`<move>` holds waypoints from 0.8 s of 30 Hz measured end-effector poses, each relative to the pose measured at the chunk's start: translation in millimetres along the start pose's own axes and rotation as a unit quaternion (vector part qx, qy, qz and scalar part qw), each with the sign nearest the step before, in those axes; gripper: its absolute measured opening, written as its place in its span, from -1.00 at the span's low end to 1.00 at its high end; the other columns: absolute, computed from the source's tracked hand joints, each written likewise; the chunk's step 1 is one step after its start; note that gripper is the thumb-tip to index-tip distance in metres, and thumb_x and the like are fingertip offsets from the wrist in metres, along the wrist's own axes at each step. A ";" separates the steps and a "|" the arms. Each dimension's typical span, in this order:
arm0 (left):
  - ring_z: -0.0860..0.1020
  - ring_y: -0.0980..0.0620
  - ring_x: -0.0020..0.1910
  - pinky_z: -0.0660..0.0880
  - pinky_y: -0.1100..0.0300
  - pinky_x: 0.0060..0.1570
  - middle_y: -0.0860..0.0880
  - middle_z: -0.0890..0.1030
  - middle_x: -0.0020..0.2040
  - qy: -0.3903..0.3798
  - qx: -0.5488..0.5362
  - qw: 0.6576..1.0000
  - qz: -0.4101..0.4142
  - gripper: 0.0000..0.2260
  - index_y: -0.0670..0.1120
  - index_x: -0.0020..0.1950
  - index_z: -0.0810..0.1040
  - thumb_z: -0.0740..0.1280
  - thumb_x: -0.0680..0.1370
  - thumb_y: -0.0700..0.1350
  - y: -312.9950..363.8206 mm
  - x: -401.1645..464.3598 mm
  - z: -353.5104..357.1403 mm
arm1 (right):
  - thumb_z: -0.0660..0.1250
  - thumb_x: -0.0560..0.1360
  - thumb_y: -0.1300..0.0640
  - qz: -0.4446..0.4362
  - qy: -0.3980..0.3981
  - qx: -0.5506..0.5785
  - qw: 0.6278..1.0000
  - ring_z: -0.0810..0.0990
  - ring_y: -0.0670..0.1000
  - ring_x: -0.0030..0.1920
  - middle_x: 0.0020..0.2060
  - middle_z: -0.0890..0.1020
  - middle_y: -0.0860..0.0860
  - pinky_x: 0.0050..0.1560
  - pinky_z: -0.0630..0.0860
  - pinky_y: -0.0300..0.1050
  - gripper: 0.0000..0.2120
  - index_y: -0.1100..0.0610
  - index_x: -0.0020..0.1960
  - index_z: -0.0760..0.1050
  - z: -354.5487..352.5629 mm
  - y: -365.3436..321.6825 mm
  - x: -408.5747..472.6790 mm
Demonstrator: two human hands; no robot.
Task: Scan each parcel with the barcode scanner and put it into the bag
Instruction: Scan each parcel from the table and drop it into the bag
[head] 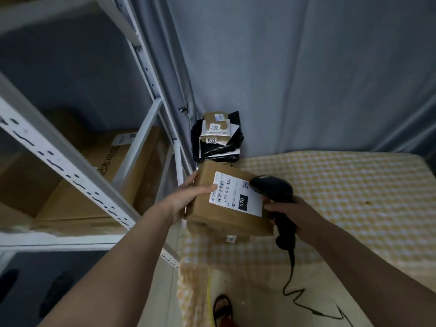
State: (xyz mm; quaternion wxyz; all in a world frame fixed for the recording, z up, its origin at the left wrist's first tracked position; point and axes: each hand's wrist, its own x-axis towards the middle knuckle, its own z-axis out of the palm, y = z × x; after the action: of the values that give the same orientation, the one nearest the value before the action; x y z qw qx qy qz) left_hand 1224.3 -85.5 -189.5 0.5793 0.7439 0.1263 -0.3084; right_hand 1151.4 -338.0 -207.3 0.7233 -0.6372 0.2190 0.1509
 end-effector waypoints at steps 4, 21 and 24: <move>0.59 -0.11 0.12 0.57 -0.07 0.10 -0.06 0.51 0.28 0.032 0.043 0.996 0.074 0.01 0.33 0.45 0.26 0.65 0.07 0.18 31.2 -16.7 0.8 | 0.39 0.40 0.39 -0.110 0.032 -0.207 0.972 0.41 -0.07 -0.44 -0.47 0.47 0.05 -0.42 0.31 -0.27 -0.92 0.29 -0.23 0.51 -8.4 -12.5 -28.1; 0.62 -0.08 0.09 0.57 -0.01 0.12 -0.05 0.50 0.27 0.025 0.136 0.982 0.127 -0.05 0.30 0.47 0.26 0.61 0.15 0.15 80.4 -36.1 22.4 | 0.34 0.40 0.39 -0.236 -0.015 -0.257 0.937 0.29 -0.09 -0.44 -0.47 0.39 0.04 -0.45 0.20 -0.30 -0.89 0.26 -0.27 0.48 -16.8 -30.6 -84.3; 0.62 -0.09 0.08 0.57 -0.02 0.13 -0.06 0.51 0.27 0.024 0.137 0.982 0.127 -0.05 0.29 0.47 0.26 0.61 0.15 0.14 83.5 -34.2 27.9 | 0.35 0.40 0.39 -0.231 -0.020 -0.264 0.936 0.28 -0.13 -0.49 -0.48 0.39 0.03 -0.48 0.20 -0.35 -0.90 0.26 -0.25 0.47 -21.2 -29.8 -83.5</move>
State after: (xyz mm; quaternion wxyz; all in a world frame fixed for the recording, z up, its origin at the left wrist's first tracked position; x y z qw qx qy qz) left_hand 1234.4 -130.7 -107.2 0.5035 0.8331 0.0015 -0.2290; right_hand 1092.0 -358.1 -141.2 0.5480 -0.8353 0.0033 0.0446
